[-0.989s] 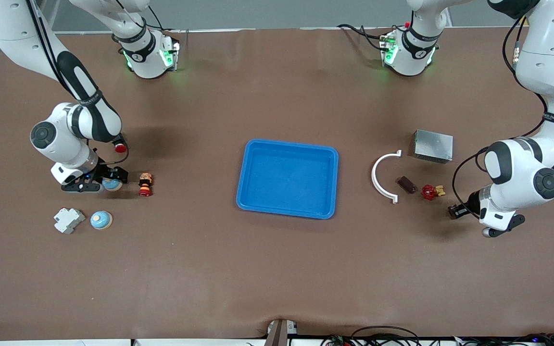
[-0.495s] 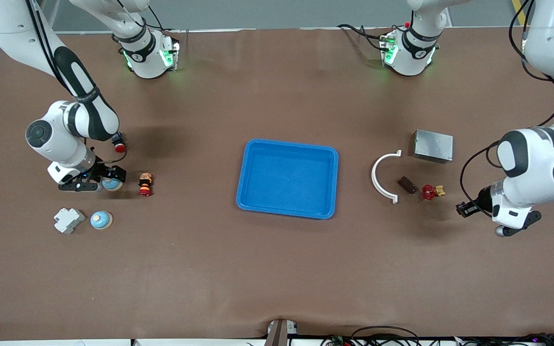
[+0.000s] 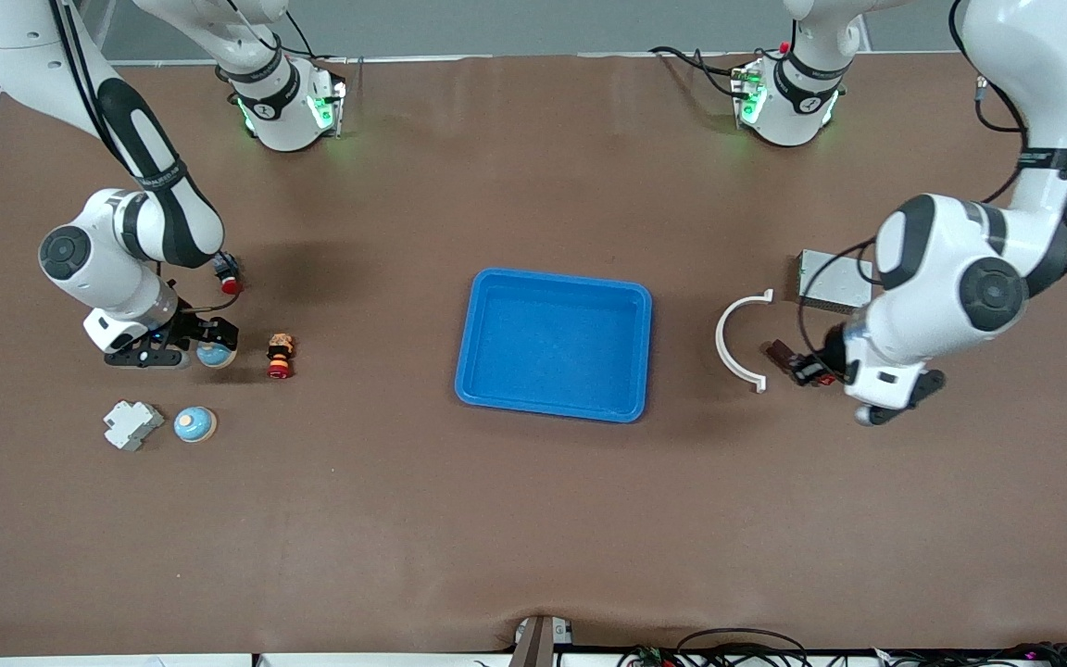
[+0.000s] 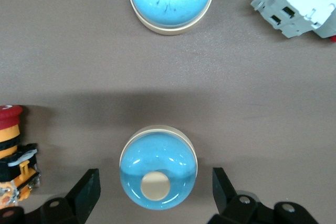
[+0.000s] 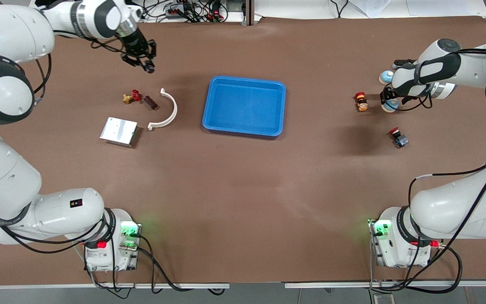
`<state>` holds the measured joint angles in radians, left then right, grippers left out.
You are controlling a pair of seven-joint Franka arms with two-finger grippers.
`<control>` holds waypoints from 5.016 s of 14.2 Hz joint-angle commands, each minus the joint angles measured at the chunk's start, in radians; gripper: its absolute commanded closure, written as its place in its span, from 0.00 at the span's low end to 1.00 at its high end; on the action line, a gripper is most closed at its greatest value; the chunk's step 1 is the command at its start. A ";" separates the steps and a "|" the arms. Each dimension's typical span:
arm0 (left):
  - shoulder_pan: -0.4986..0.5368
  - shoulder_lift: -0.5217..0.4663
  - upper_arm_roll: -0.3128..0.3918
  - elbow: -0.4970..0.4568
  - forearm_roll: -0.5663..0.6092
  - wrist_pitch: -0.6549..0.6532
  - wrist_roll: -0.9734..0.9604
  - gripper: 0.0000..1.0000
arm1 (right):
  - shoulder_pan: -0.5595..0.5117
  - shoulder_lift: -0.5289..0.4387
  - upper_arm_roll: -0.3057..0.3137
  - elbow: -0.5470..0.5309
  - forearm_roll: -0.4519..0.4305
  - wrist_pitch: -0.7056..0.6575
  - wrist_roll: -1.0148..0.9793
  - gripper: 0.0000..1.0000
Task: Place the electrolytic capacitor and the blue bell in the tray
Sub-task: 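Grasp the capacitor with the left gripper while the right gripper grasps the bell, then drop the capacitor into the tray while the right gripper lifts the bell, then lower the bell into the tray while the left gripper grasps the second capacitor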
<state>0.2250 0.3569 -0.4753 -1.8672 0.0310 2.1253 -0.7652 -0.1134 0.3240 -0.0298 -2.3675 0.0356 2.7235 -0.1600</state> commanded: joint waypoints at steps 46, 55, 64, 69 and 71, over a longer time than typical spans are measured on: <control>0.126 0.158 -0.126 -0.019 0.404 -0.036 -0.589 0.00 | 0.928 0.216 0.008 0.591 0.026 -0.404 1.559 1.00; 0.181 0.246 -0.123 -0.128 0.475 0.146 -0.589 0.14 | 0.949 0.283 0.008 0.603 0.023 -0.318 1.614 1.00; 0.200 0.208 -0.127 -0.153 0.498 0.142 -0.591 1.00 | 0.972 0.328 0.004 0.646 0.020 -0.311 1.656 1.00; 0.198 0.126 -0.218 -0.135 0.481 0.036 -0.612 1.00 | 0.974 0.329 0.004 0.646 0.014 -0.309 1.672 1.00; 0.198 0.119 -0.242 -0.118 0.465 0.030 -0.623 1.00 | 0.977 0.329 0.004 0.646 0.009 -0.309 1.674 1.00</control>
<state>0.4167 0.5126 -0.6926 -1.9866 0.5087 2.1791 -1.3772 0.8427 0.6401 -0.0116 -1.7423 0.0585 2.4162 1.4836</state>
